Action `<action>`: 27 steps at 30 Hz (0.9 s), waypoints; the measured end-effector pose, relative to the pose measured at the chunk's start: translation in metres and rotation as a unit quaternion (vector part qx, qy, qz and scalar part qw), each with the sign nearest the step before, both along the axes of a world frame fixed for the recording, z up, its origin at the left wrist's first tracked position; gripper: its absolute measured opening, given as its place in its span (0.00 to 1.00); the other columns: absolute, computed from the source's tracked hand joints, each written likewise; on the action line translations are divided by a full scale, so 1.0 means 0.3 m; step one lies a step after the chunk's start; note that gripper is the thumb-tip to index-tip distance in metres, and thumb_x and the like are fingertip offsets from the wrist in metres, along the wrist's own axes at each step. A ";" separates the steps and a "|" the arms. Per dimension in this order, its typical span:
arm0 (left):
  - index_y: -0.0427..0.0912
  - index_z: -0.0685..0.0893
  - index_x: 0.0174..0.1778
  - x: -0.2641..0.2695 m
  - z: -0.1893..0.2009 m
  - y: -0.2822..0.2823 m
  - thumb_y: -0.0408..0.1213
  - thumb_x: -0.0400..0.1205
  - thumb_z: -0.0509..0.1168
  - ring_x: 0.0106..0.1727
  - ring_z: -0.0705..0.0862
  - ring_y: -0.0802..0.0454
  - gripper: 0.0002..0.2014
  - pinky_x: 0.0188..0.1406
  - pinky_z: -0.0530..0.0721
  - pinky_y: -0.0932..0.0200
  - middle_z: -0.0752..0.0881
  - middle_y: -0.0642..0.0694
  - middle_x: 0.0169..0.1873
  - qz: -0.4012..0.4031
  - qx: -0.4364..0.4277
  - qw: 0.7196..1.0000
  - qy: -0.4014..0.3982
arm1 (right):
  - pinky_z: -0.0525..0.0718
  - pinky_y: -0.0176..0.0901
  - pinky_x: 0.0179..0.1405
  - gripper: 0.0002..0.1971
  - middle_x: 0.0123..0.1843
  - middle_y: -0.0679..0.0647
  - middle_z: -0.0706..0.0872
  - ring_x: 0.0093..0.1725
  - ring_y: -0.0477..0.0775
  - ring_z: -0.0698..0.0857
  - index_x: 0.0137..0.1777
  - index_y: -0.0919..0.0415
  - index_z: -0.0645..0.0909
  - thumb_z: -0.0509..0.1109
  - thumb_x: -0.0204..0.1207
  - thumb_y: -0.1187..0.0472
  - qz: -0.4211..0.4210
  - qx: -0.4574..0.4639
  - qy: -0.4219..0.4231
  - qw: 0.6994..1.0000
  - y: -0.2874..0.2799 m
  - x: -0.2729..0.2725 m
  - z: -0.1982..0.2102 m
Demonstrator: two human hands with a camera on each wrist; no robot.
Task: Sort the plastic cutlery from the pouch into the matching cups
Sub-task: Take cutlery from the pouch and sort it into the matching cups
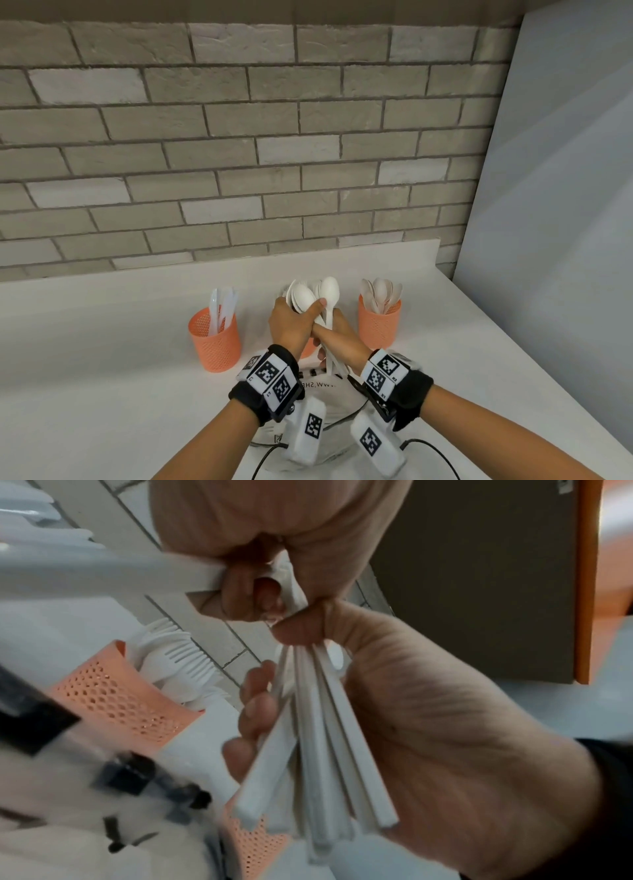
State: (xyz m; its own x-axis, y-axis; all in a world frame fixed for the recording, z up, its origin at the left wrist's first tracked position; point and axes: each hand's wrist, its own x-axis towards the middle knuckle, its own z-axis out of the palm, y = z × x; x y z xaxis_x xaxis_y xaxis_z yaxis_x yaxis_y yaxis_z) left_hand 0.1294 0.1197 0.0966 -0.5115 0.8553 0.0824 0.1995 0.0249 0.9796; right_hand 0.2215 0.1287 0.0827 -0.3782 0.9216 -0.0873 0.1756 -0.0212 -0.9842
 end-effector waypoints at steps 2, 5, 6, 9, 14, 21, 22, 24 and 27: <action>0.41 0.74 0.49 0.013 0.016 -0.011 0.41 0.73 0.74 0.39 0.83 0.51 0.17 0.35 0.81 0.68 0.82 0.50 0.37 -0.020 0.022 1.000 -0.001 | 0.75 0.39 0.20 0.12 0.33 0.53 0.76 0.23 0.47 0.74 0.56 0.60 0.72 0.60 0.81 0.52 -0.006 -0.004 0.011 1.000 -0.003 0.001 -0.008; 0.42 0.77 0.48 0.022 0.024 -0.023 0.39 0.76 0.72 0.36 0.83 0.58 0.11 0.31 0.78 0.72 0.83 0.50 0.35 -0.056 0.056 0.997 -0.018 | 0.71 0.36 0.16 0.12 0.29 0.52 0.72 0.18 0.45 0.69 0.53 0.57 0.73 0.56 0.84 0.49 0.006 -0.035 0.080 0.996 -0.012 0.013 -0.002; 0.43 0.79 0.47 0.020 0.022 -0.023 0.38 0.76 0.72 0.35 0.83 0.56 0.09 0.32 0.78 0.69 0.84 0.49 0.34 -0.060 0.062 0.996 -0.028 | 0.71 0.35 0.15 0.13 0.29 0.52 0.71 0.17 0.44 0.68 0.55 0.57 0.73 0.56 0.84 0.48 0.015 -0.044 0.100 0.994 -0.014 0.018 0.000; 0.44 0.83 0.41 0.014 0.011 -0.024 0.40 0.76 0.71 0.27 0.81 0.60 0.04 0.30 0.76 0.64 0.83 0.51 0.28 -0.064 0.066 0.994 -0.057 | 0.71 0.34 0.15 0.14 0.28 0.51 0.71 0.16 0.42 0.69 0.55 0.58 0.74 0.57 0.83 0.47 0.031 -0.070 0.134 0.988 -0.016 0.027 -0.001; 0.42 0.83 0.43 0.018 -0.001 -0.025 0.42 0.78 0.69 0.29 0.82 0.56 0.07 0.35 0.80 0.59 0.85 0.48 0.30 -0.072 0.063 0.993 -0.074 | 0.73 0.34 0.17 0.15 0.28 0.52 0.72 0.17 0.43 0.70 0.56 0.53 0.77 0.58 0.81 0.44 0.037 -0.099 0.170 0.980 -0.025 0.022 0.001; 0.40 0.79 0.39 0.010 0.003 -0.029 0.42 0.86 0.57 0.18 0.75 0.56 0.13 0.21 0.76 0.63 0.77 0.43 0.22 -0.102 0.041 0.987 -0.114 | 0.74 0.34 0.17 0.20 0.27 0.53 0.73 0.17 0.45 0.73 0.46 0.60 0.78 0.59 0.79 0.43 0.030 -0.137 0.185 0.973 -0.015 0.021 -0.005; 0.39 0.78 0.39 0.009 0.003 -0.029 0.40 0.86 0.56 0.17 0.75 0.58 0.13 0.19 0.76 0.65 0.76 0.45 0.22 -0.102 0.034 0.987 -0.123 | 0.74 0.34 0.17 0.20 0.27 0.54 0.73 0.16 0.45 0.73 0.42 0.60 0.77 0.59 0.80 0.43 0.028 -0.141 0.185 0.972 -0.015 0.023 -0.003; 0.37 0.77 0.40 0.008 0.001 -0.027 0.36 0.86 0.54 0.17 0.77 0.60 0.12 0.18 0.76 0.68 0.77 0.44 0.23 -0.105 0.025 0.986 -0.126 | 0.74 0.34 0.16 0.20 0.25 0.53 0.75 0.17 0.46 0.73 0.40 0.60 0.77 0.58 0.82 0.44 0.026 -0.143 0.185 0.972 -0.013 0.026 -0.003; 0.35 0.77 0.39 0.006 -0.014 -0.025 0.33 0.85 0.55 0.18 0.77 0.56 0.11 0.19 0.76 0.65 0.78 0.41 0.24 -0.121 0.003 0.988 -0.092 | 0.75 0.35 0.17 0.21 0.20 0.50 0.78 0.17 0.46 0.74 0.36 0.62 0.77 0.58 0.82 0.46 0.018 -0.149 0.173 0.973 -0.013 0.029 -0.008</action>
State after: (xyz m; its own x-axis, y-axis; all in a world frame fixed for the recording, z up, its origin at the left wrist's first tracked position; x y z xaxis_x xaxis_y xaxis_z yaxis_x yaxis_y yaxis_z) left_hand 0.1311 0.1121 0.0923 -0.2989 0.9542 0.0131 0.0168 -0.0084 0.9998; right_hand 0.2303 0.1250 0.0803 -0.4648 0.8600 -0.2104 -0.1601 -0.3154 -0.9354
